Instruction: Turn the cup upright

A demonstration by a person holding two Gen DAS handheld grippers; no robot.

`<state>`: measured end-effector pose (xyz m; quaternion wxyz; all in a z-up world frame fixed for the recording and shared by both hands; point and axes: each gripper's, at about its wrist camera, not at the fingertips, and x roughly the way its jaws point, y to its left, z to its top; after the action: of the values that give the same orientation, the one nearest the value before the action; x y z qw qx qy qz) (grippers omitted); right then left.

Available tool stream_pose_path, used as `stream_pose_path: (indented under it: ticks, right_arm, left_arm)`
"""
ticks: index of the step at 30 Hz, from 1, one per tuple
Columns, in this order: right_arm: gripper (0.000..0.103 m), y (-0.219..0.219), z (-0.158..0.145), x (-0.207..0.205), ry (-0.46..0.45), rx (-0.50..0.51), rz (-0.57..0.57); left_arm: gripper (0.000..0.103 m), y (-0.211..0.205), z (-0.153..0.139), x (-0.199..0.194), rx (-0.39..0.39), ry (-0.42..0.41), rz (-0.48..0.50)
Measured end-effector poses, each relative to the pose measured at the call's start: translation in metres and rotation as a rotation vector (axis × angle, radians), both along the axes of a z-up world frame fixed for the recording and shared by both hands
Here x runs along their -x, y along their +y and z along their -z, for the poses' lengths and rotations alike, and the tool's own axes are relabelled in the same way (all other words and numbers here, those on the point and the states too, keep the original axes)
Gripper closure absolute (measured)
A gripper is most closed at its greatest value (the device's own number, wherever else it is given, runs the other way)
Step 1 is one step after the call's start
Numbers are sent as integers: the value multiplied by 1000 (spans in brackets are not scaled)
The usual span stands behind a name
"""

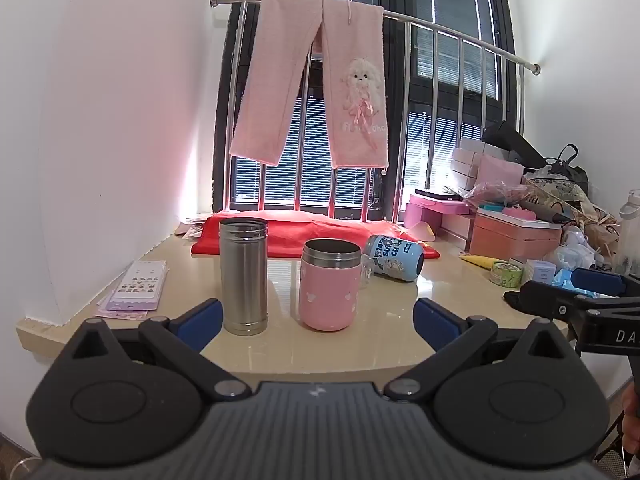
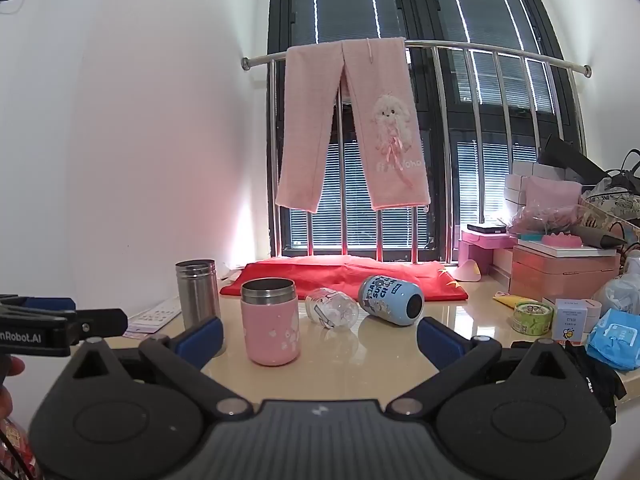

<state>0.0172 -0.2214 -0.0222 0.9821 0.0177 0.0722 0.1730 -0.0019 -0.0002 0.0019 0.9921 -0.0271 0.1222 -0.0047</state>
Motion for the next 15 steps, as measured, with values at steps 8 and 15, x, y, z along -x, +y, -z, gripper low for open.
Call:
stream_pose_path:
  ticks: [8, 15]
  right_arm:
    - [0, 1, 0, 1, -3, 3, -3]
    - [0, 3, -1, 2, -5, 3, -5]
  left_arm:
    - [0, 1, 0, 0, 0, -1, 2]
    - [0, 2, -1, 0, -3, -5, 1]
